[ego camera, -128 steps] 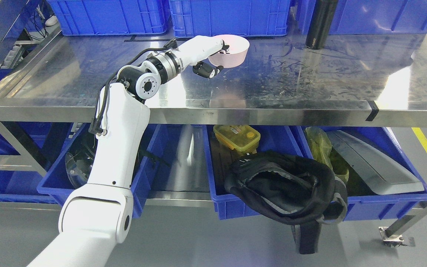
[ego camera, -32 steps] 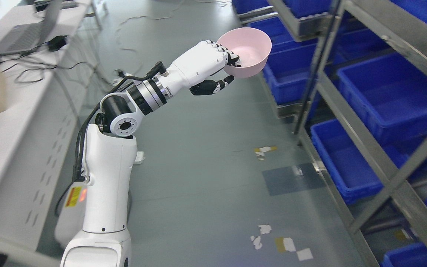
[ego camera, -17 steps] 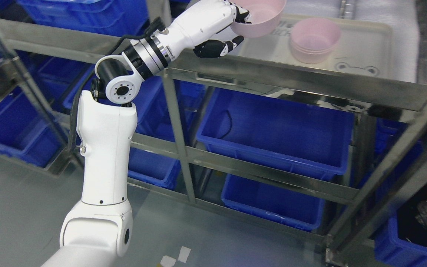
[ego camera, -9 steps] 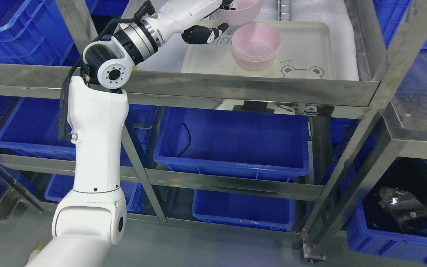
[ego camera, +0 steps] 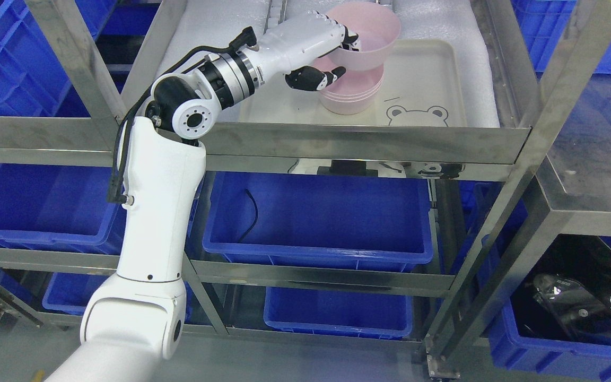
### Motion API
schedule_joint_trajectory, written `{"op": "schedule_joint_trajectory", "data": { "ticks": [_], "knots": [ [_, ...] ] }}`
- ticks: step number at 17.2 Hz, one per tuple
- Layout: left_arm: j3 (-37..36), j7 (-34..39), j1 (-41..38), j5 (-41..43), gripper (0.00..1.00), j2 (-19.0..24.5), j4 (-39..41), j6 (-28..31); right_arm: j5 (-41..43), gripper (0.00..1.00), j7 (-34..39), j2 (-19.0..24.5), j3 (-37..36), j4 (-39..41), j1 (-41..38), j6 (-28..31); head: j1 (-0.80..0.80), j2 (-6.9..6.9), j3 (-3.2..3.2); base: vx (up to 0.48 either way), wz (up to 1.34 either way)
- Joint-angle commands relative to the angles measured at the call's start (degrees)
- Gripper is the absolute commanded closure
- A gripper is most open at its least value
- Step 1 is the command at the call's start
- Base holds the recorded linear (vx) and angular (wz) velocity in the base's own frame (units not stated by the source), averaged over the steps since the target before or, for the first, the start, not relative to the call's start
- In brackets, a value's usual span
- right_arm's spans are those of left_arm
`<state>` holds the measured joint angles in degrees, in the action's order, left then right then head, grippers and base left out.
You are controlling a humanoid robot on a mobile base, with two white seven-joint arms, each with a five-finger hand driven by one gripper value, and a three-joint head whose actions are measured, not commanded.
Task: Stack pink IKEA bowl on shelf middle layer
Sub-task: 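Lower the pink bowl onto the stacked pink bowls on the tray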
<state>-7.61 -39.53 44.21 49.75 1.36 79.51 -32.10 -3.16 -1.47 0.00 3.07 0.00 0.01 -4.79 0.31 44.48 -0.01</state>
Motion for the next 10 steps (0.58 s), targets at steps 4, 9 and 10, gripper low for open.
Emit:
{"op": "schedule_joint_trajectory", "data": {
  "ticks": [4,9,10],
  "knots": [
    [-2.42,-0.29,0.00,1.49,0.98,4.96,2.93,0.02,0.08,0.00,-0.02,-1.00,0.01,1.00,-1.33,0.05,0.00,0.00,0.00,-0.023,0.00],
    [-2.41,-0.20,0.62,1.49,0.95,4.53,2.31,0.02,0.00,0.00,-0.02,-1.00,0.01,1.00,-1.33,0.05,0.00,0.00,0.00,-0.013,0.00],
    [-2.41,-0.20,0.44,1.57,0.95,4.35,2.14,0.02,0.00,0.00,-0.02,-1.00,0.01,1.00,-1.33,0.05,0.00,0.00,0.00,0.000,0.00]
  ]
}}
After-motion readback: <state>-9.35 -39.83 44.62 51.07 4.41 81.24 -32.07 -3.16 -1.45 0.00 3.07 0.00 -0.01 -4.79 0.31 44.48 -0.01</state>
